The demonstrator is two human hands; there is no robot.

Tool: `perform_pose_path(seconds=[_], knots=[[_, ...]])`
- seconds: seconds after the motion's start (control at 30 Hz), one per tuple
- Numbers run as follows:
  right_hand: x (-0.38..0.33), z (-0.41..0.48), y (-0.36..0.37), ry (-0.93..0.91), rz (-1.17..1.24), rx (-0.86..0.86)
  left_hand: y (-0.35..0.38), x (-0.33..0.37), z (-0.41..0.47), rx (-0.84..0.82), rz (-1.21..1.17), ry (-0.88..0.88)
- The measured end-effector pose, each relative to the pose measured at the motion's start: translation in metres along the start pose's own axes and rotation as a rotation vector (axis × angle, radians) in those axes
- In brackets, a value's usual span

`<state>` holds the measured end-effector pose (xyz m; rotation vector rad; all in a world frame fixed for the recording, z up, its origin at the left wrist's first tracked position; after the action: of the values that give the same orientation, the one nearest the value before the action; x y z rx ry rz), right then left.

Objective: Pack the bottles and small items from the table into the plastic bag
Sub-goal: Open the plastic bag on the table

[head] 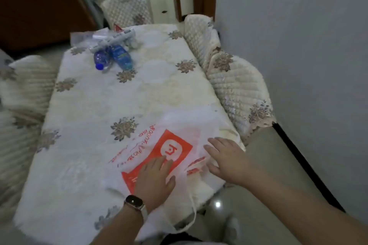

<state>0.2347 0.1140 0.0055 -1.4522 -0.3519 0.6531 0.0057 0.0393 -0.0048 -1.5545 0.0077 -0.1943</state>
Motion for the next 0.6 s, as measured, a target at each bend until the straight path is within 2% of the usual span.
perform_pose_path(seconds=[0.13,0.2,0.5,0.6], knots=[[0.018,0.027,0.008,-0.086,-0.055,-0.116,0.016,0.001,-0.013,-0.120,0.029,-0.222],[0.017,0.038,0.021,-0.135,-0.093,-0.176,0.022,-0.008,-0.019,-0.125,0.061,-0.288],[0.007,0.073,0.043,-0.221,-0.200,-0.279,0.015,-0.032,-0.027,0.113,-0.040,-0.386],[-0.004,0.086,0.037,-0.224,-0.197,-0.250,-0.004,-0.039,-0.019,0.211,-0.115,-0.417]])
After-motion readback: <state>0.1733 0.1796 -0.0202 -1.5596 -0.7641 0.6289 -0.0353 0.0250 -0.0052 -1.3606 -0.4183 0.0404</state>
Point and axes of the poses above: each hand's wrist, its own z-axis towards the middle knuckle, its own y-axis out of the palm, x = y × z, the point moved 4 cm from there along z, towards the middle knuckle, and after that the axes turned 8 degrees about x, right-handed, at the moved point
